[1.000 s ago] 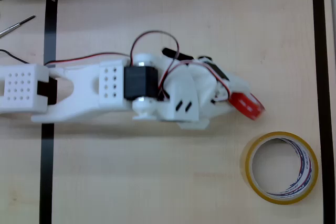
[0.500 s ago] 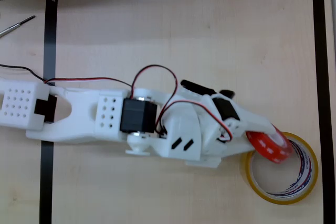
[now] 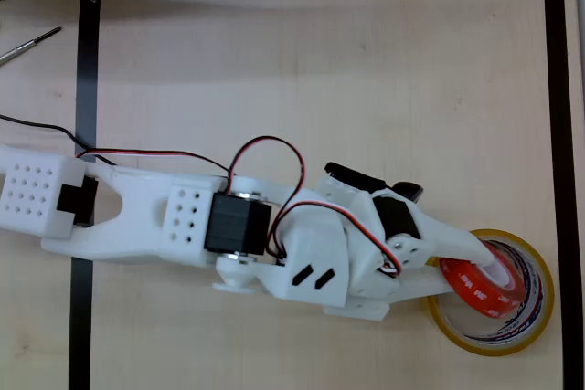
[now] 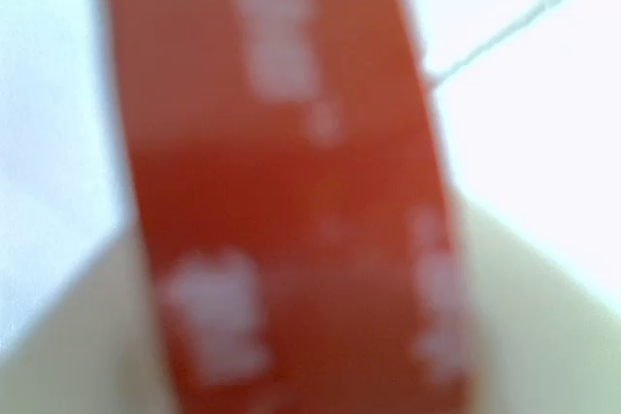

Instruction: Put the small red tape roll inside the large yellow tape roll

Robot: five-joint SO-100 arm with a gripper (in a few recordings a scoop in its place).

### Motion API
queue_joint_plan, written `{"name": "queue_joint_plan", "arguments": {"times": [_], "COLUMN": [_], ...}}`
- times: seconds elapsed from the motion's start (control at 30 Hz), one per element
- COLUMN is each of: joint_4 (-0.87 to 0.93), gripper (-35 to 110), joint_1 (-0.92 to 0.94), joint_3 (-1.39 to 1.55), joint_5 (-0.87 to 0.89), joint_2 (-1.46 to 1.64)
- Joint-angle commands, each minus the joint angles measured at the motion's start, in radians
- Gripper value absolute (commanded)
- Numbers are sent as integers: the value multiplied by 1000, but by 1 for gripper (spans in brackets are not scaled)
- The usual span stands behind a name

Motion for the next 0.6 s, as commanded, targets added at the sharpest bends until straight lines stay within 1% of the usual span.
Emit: {"name": "queue_joint_plan", "arguments": {"times": [0.0,0.17,0.57], "joint_4": [-38,-34,-34], "gripper": [5,12,15], "joint_1": [25,34,44], "joint_3": [-89,-91,-91], "joint_5": [-29,-12,-11], "joint_2": [170,170,166]}}
